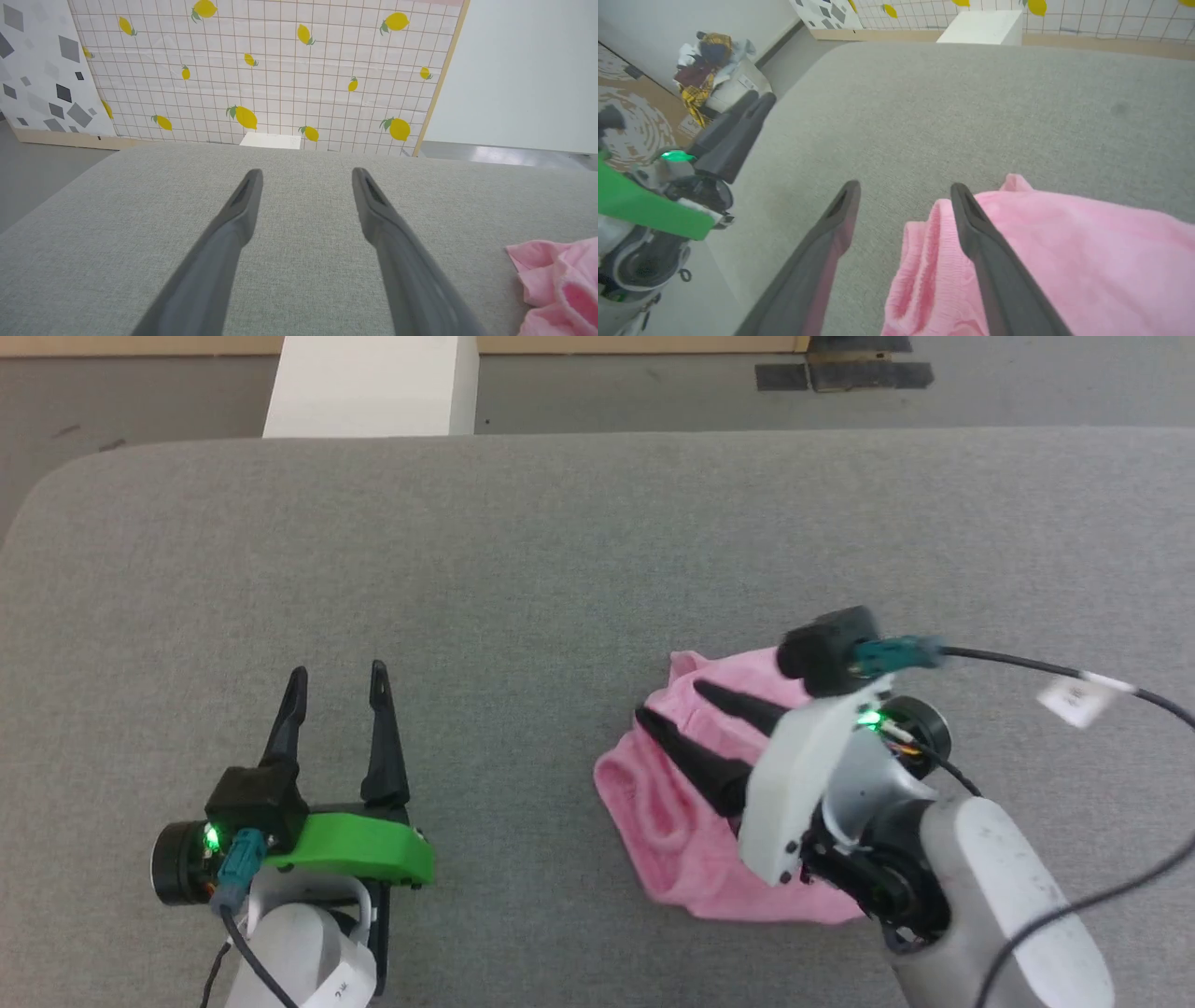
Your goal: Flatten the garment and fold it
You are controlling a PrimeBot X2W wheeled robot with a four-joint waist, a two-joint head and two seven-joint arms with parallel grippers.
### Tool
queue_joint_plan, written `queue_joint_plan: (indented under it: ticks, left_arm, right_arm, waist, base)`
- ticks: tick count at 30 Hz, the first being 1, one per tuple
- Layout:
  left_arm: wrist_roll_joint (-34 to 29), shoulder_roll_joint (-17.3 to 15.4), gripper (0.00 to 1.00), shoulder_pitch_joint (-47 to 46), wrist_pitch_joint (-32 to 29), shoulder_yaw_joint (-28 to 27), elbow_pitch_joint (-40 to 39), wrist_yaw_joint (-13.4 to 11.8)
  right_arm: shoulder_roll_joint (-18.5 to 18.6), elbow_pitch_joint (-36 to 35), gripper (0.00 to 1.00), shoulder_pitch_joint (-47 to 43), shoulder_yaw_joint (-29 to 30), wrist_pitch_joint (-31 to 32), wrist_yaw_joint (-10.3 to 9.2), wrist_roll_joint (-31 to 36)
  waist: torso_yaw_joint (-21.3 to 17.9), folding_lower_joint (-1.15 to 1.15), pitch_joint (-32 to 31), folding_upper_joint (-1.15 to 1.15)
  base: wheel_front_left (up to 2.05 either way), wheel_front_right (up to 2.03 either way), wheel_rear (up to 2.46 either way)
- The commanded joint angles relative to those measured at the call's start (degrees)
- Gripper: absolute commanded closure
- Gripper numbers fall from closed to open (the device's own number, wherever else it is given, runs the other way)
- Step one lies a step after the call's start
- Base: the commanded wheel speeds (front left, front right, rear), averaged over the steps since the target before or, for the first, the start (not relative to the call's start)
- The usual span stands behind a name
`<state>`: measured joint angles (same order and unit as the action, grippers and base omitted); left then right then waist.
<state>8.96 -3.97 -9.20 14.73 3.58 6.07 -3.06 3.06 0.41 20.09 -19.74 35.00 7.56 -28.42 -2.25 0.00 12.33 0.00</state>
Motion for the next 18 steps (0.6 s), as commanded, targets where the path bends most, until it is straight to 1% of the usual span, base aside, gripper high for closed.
queue_joint_plan:
  ticks: [1, 4, 6, 7, 11, 14, 18]
  left_arm:
    - [-0.5, 0.1, 0.00, 0.8, 0.3, -0.4, 0.0, 0.2]
    - [-0.7, 0.1, 0.00, 1.5, 0.3, -1.0, -0.1, 0.3]
    - [-0.7, 0.2, 0.00, 1.8, 0.3, -1.2, -0.2, 0.4]
    - [-0.7, 0.2, 0.00, 1.9, 0.3, -1.2, -0.3, 0.6]
    - [-0.9, 0.3, 0.00, 2.0, 0.3, -1.3, -0.5, 1.0]
    - [-1.0, 0.4, 0.00, 2.0, 0.3, -1.3, -0.6, 1.1]
    - [-1.1, 0.5, 0.00, 1.7, 0.3, -1.2, -0.8, 1.3]
  right_arm:
    - [-0.1, -2.0, 0.00, -1.3, 0.9, -2.6, -0.08, -1.6]
    - [-0.1, -5.6, 0.00, -3.0, 5.4, -10.6, -0.08, -3.2]
    - [-0.1, -6.2, 0.00, -4.3, 8.5, -14.7, -0.08, -3.6]
    - [-0.2, -6.0, 0.00, -5.3, 11.1, -17.7, -0.08, -4.3]
    - [-0.2, -2.4, 0.00, -7.8, 17.7, -24.3, -0.08, -5.9]
    - [-0.2, 2.5, 0.00, -8.7, 20.6, -26.6, -0.08, -5.7]
    - [-0.2, 10.3, 0.00, -8.3, 20.9, -25.9, -0.08, -7.7]
  waist:
    - [-1.3, 0.00, -1.4, 0.00]
    - [-2.5, 0.00, -2.4, 0.00]
    - [-3.0, 0.00, -2.8, 0.00]
    - [-3.3, 0.00, -3.0, 0.00]
    - [-4.1, 0.00, -3.3, 0.00]
    - [-4.4, 0.00, -3.2, 0.00]
    - [-4.5, 0.00, -2.6, 0.00]
  base:
    - [0.00, 0.00, 0.00]
    - [0.00, 0.00, 0.00]
    - [0.00, 0.00, 0.00]
    - [0.00, 0.00, 0.00]
    - [0.00, 0.00, 0.00]
    - [0.00, 0.00, 0.00]
    - [0.00, 0.00, 0.00]
